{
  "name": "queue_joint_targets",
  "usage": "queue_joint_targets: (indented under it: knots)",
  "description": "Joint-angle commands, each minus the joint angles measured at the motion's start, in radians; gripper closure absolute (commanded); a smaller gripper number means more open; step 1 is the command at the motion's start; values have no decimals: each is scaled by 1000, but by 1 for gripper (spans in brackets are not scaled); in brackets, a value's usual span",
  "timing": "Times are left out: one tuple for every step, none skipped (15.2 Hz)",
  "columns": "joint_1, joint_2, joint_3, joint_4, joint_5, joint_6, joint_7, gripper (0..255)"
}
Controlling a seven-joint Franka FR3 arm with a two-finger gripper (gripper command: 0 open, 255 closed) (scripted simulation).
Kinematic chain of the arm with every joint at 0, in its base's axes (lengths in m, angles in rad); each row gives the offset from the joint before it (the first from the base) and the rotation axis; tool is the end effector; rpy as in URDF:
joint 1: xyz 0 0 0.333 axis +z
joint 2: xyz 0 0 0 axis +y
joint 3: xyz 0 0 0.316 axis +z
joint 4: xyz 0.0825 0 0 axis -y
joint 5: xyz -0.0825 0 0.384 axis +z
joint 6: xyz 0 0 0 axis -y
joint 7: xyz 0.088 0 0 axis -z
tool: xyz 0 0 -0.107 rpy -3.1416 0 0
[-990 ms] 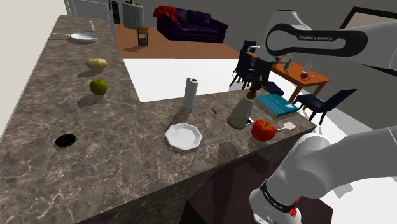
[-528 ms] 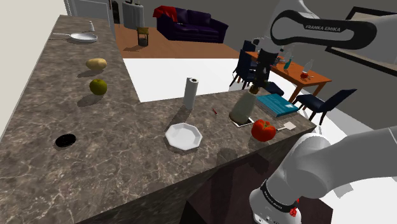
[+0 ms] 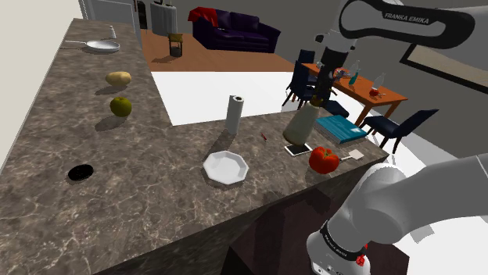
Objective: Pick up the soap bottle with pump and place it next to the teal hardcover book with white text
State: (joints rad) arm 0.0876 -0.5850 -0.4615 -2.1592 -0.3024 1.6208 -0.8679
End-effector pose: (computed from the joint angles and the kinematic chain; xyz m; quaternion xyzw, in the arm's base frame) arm 0.3386 -0.2082 0.5904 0.9582 0.2850 -0.0153 0.0220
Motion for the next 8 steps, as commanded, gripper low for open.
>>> queue_joint_targets:
  knots:
    - [2, 7, 3, 34, 4, -27, -5, 255]
    - [3, 10, 5, 50, 7, -40, -7, 255]
    - [5, 13, 6, 65, 9, -52, -9, 255]
    - [6, 17, 8, 81, 11, -65, -11, 255]
    - [7, 20, 10, 97, 13, -77, -13, 255]
    - [8, 24, 11, 114, 15, -90, -15, 255]
    - [9, 28, 12, 130, 17, -102, -17, 255]
    - [11, 33, 14, 147, 19, -115, -19, 255]
